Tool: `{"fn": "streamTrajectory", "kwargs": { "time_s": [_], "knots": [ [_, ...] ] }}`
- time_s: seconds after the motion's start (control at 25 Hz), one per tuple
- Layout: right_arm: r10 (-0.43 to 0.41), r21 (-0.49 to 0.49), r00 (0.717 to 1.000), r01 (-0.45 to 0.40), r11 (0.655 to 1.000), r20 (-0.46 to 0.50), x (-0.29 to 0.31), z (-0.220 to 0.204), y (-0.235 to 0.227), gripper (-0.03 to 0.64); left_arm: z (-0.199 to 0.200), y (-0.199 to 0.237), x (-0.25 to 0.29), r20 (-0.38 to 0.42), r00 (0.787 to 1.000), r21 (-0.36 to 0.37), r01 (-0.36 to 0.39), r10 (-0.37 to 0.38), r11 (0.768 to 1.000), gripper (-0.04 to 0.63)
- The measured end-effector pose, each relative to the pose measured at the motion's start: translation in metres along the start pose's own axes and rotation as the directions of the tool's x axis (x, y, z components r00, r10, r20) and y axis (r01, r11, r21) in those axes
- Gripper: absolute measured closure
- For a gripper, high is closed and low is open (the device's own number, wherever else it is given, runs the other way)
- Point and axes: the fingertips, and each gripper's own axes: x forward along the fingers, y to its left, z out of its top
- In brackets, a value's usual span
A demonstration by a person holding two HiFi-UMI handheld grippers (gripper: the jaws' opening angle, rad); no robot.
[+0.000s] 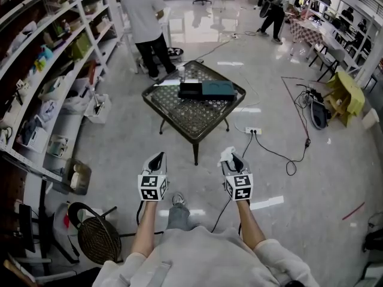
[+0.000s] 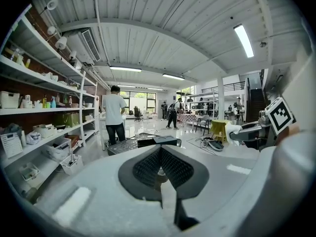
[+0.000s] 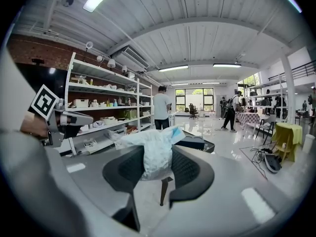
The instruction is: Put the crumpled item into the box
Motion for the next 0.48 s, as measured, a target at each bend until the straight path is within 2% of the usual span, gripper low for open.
{"fn": "streamTrajectory", "kwargs": {
  "time_s": [0.24, 0.48],
  "knots": [
    [-0.006, 0.002, 1.0, 0.006, 1.0, -0.006, 0.035, 0.005, -0.009, 0.474, 0.002, 0.016, 0.038, -0.003, 1.0, -0.003, 0.014, -0.014, 1.0, 0.591],
    [-0.022, -0.012, 1.0, 0.021, 1.0, -0.015, 0.092, 0.025, -0.025, 0.474, 0.015, 0.04, 0.1, 0.0, 0.999, -0.015, 0.051, -0.051, 0.999, 0.591]
  ]
}}
